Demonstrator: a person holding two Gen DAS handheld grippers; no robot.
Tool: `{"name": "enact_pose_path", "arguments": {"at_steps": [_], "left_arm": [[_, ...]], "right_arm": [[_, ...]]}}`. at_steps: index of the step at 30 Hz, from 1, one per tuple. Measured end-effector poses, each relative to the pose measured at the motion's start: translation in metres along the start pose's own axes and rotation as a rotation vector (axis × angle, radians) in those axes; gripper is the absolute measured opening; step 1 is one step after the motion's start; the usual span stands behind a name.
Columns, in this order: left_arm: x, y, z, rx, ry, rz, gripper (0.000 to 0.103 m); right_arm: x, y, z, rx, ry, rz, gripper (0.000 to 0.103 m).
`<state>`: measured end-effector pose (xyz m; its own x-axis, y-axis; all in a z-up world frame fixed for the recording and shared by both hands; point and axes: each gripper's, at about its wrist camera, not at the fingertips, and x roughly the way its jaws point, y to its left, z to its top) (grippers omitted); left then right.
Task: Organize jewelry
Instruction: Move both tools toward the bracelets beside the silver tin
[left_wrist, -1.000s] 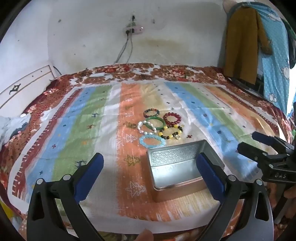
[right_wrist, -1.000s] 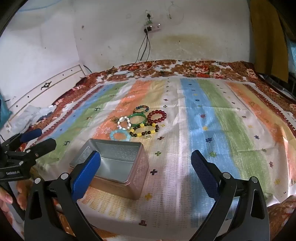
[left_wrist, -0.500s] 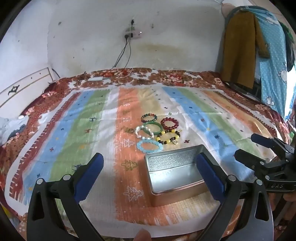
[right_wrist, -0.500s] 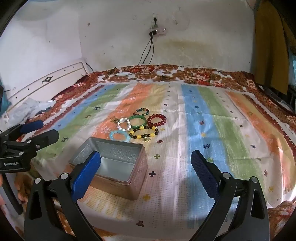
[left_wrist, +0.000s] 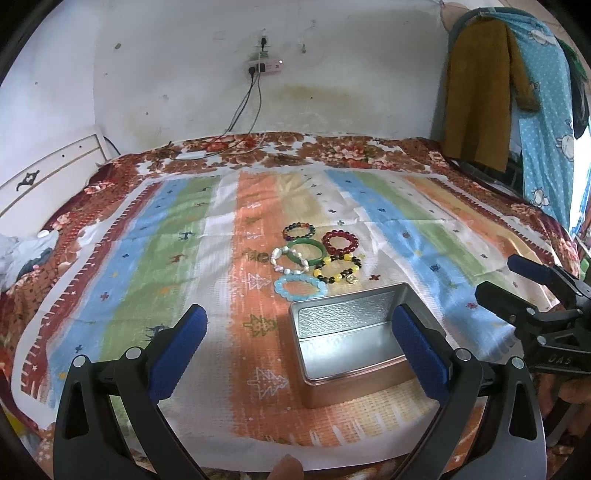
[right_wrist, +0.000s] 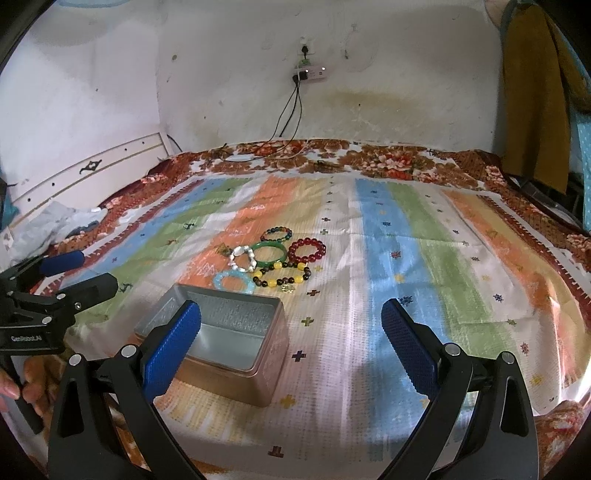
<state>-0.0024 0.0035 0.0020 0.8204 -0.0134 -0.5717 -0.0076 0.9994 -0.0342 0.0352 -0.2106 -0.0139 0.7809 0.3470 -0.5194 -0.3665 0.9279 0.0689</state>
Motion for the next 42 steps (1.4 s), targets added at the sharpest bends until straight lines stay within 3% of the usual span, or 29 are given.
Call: {"name": "enact_pose_path", "arguments": {"at_steps": [15,22,25,28,42], "left_arm": [[0.011,0.004,0.006,-0.006,0.047,0.000,0.098],[0.016,0.000,0.018,0.028,0.010,0.039,0.097],[0.022,-0.002,0.023,0.041,0.004,0.041,0.098],[0.032,-0.001,0.034,0.039,0.015,0.035,0.098],[0.074,0.016,0.057,0.005,0.087,0.031,0.098]], "right_arm": [[0.007,0.000,0.004,-0.003,0.016,0.025,0.099],[0.014,0.002,0.019,-0.022,-0.015,0.001,0.099],[0.019,-0.001,0.025,-0.007,-0.009,0.041,0.099],[0.022,-0.003,0.028,0.010,-0.003,0.069,0.099],[0.063,-0.017,0.057,-0.001,0.054,0.044,0.099]]}}
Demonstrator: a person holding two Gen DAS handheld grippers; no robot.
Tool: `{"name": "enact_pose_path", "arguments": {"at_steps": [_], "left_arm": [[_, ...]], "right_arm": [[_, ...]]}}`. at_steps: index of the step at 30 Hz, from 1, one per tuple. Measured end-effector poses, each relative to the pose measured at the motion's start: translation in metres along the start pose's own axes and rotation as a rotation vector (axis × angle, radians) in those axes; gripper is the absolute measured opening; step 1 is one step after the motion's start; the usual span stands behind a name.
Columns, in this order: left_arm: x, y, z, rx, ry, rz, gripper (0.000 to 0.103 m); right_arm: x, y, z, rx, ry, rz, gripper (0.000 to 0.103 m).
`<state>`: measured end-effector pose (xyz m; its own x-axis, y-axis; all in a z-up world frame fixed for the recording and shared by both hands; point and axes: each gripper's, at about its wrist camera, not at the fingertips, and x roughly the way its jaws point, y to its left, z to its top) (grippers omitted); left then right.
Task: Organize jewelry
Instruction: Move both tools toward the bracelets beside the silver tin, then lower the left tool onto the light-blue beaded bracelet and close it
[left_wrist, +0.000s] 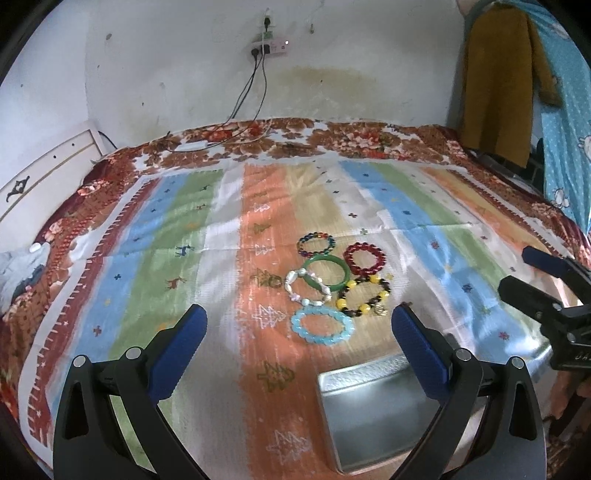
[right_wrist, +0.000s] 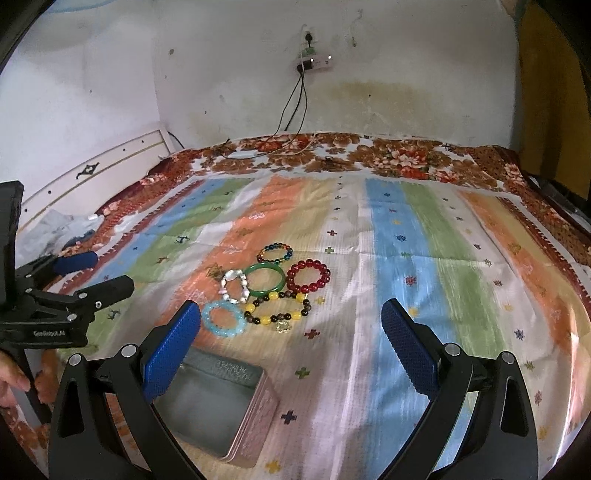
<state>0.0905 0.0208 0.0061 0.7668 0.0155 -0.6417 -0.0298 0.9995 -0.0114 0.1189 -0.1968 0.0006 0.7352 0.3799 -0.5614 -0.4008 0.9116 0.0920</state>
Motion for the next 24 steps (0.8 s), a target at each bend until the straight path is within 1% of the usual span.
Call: {"name": "enact_pose_path", "arguments": {"at_steps": [6,10,13,18,22,24], "left_arm": [[0.025,0.014,0.010,-0.011,0.057,0.013,0.098],[0.043,0.021,0.014,-0.029,0.115,0.004,0.098],[0.058,0.027,0.018,-0.042,0.168,0.014,0.097],[0.082,0.031,0.021,-0.056,0.262,-0.008,0.097],[0.098,0.030,0.020,-0.052,0.327,-0.036,0.097],[0.106,0.030,0.019,-0.051,0.349,-0.046,0.097]], "right_arm": [[0.019,-0.003,0.009,-0.018,0.034,-0.008,0.099],[0.037,-0.008,0.014,0.002,0.095,0.026,0.099],[0.051,-0.014,0.017,0.029,0.140,0.044,0.099],[0.073,-0.020,0.018,0.062,0.216,0.063,0.099],[0.090,-0.029,0.018,0.114,0.272,0.077,0.099],[0.096,-0.030,0.019,0.119,0.288,0.073,0.099]]}}
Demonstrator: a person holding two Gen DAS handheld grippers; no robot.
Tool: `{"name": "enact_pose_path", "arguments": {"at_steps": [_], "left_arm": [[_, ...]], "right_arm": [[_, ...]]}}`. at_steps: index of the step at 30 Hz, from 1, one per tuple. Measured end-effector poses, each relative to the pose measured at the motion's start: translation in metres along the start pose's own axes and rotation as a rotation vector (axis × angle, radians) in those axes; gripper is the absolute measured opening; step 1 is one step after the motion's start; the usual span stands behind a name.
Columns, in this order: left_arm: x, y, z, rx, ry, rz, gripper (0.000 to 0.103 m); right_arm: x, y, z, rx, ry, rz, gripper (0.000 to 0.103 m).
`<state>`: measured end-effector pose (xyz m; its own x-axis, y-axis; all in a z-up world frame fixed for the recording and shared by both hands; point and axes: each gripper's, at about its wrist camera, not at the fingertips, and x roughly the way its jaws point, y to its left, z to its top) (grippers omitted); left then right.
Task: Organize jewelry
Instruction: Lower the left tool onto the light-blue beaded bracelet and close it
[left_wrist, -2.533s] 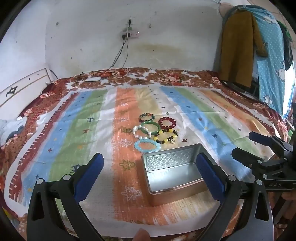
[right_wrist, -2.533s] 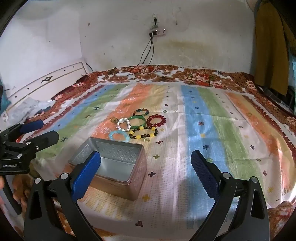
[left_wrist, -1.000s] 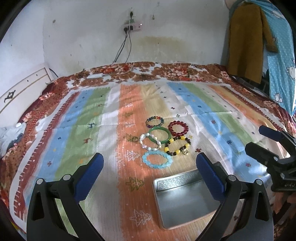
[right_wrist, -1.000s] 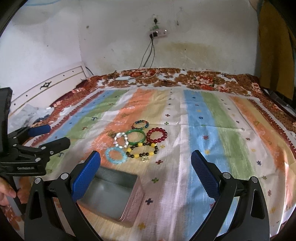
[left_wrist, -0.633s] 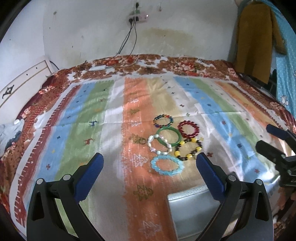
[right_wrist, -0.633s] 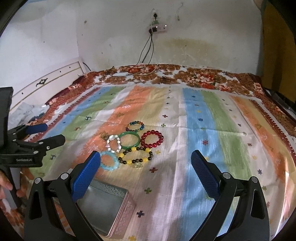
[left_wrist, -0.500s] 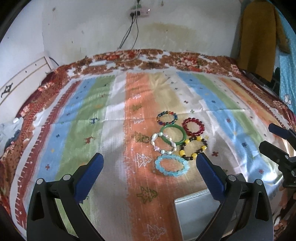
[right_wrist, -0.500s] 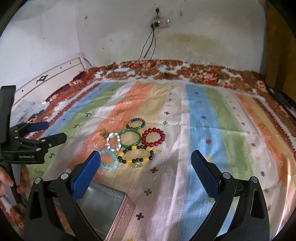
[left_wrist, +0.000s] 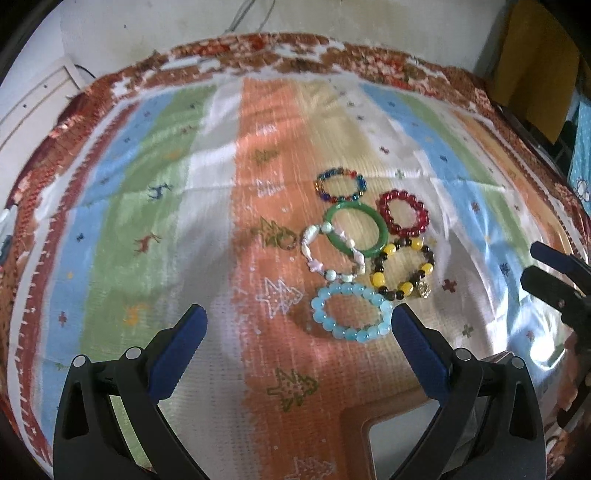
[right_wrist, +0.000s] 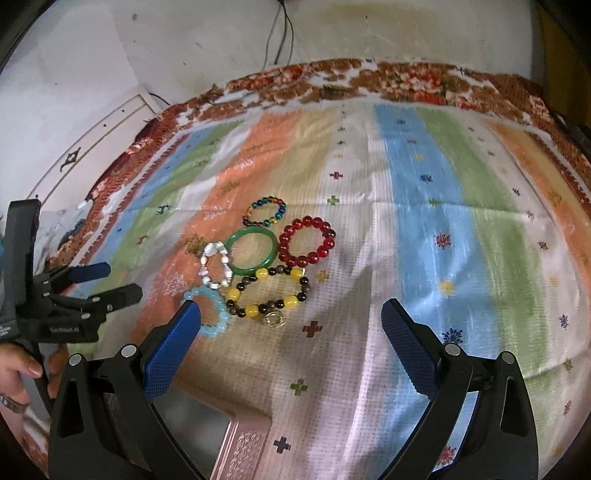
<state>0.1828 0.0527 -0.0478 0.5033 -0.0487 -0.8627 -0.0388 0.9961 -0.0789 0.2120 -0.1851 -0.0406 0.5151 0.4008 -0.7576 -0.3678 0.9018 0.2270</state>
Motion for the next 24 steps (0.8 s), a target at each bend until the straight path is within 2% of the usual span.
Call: {"name": "enact_pose_path", "arguments": {"at_steps": [4,12,14,17,20,22,24], "left_arm": [[0.017,0.000,0.004,0.003,0.060,-0.003,0.097],[0.041,0.003,0.012,0.002,0.126,-0.009,0.097],[0.051,0.004,0.012,0.005,0.164,-0.017,0.097],[0.062,0.005,0.011,0.010,0.202,-0.006,0.091],[0.069,0.004,0.011,0.020,0.223,-0.015,0.088],[0.072,0.003,0.011,0.024,0.227,-0.013,0.087],[0.077,0.004,0.013,0.021,0.243,-0.012,0.081]], "right_arm": [[0.014,-0.003,0.006,0.011,0.043,-0.001,0.099],[0.043,-0.006,0.012,0.026,0.134,-0.010,0.099],[0.049,-0.009,0.013,0.033,0.151,-0.039,0.099],[0.063,-0.012,0.014,0.035,0.197,-0.046,0.099],[0.071,-0.012,0.015,0.029,0.219,-0.039,0.092],[0.078,-0.011,0.015,0.023,0.239,-0.036,0.092],[0.085,-0.011,0.017,0.027,0.257,-0.032,0.090]]}}
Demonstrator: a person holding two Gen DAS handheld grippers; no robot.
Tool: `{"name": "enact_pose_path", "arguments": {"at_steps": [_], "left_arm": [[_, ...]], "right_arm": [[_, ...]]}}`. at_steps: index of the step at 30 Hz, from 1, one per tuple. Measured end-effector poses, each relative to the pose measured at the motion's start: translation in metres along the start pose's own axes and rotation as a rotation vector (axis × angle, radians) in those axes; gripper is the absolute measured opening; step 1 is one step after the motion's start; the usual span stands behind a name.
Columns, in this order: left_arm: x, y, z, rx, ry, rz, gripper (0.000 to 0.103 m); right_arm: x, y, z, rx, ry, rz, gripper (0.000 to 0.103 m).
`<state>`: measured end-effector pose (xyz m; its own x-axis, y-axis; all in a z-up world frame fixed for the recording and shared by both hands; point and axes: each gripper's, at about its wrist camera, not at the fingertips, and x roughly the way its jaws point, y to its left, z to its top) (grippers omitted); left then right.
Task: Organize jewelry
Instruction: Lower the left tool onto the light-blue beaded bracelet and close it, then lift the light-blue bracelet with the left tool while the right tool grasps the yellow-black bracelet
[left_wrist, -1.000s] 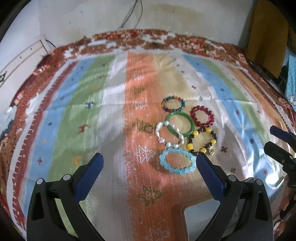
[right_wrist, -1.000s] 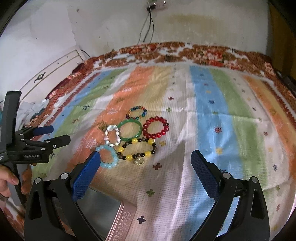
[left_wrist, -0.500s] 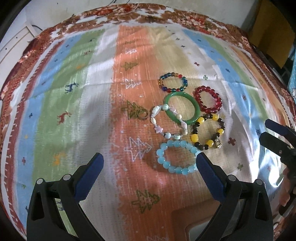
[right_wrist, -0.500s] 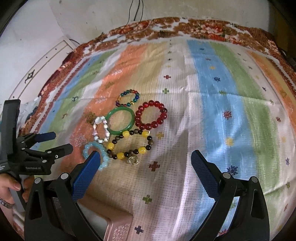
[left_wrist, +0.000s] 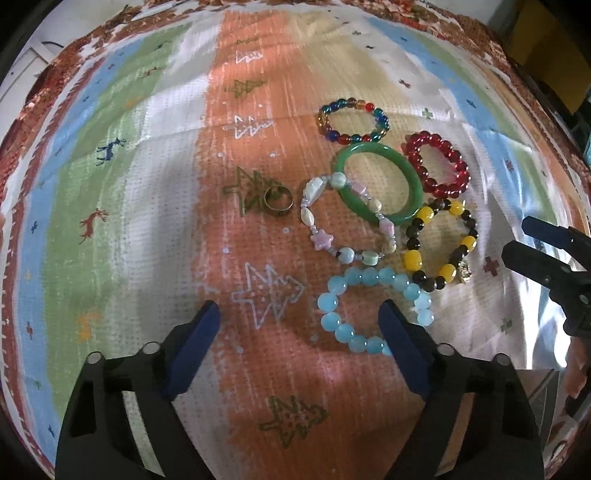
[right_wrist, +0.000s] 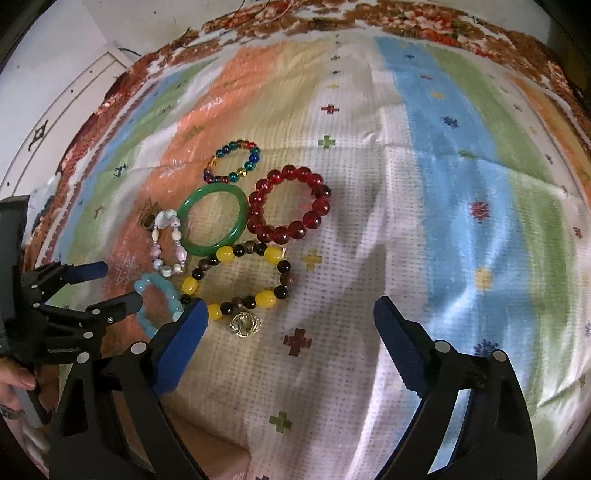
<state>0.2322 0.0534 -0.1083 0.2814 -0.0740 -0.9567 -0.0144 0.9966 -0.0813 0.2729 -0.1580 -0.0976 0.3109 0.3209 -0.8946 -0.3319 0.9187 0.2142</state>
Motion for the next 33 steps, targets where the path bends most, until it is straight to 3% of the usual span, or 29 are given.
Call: {"name": "enact_pose_path", "arguments": {"at_steps": [4,6,12,18,21,24,25,27,33], "left_arm": [[0.005,0.000,0.002,0.007,0.013,0.014,0.076],[0.006,-0.001,0.002,0.014,0.016,0.016,0.076],[0.011,-0.005,0.005,0.050,0.022,0.060,0.073],[0.014,-0.013,0.006,0.089,0.021,0.081,0.066],[0.011,-0.012,0.006,0.083,0.019,0.085,0.054],[0.011,-0.008,0.005,0.089,0.017,0.082,0.029],[0.011,-0.008,0.005,0.095,0.021,0.078,0.012],[0.014,-0.008,0.002,0.098,0.019,0.074,0.011],[0.009,-0.002,0.002,0.065,0.015,0.044,0.011]], "right_arm": [[0.012,0.002,0.004,-0.004,0.030,-0.006,0.086],[0.020,0.001,0.006,-0.004,0.048,-0.008,0.078],[0.033,0.007,0.011,-0.039,0.058,-0.036,0.074],[0.039,0.013,0.015,-0.072,0.057,-0.086,0.056],[0.038,0.012,0.014,-0.082,0.056,-0.101,0.045],[0.038,0.009,0.014,-0.079,0.058,-0.100,0.030],[0.038,0.009,0.014,-0.080,0.059,-0.096,0.026],[0.038,0.010,0.013,-0.082,0.063,-0.088,0.012],[0.033,0.010,0.009,-0.073,0.053,-0.031,0.011]]}}
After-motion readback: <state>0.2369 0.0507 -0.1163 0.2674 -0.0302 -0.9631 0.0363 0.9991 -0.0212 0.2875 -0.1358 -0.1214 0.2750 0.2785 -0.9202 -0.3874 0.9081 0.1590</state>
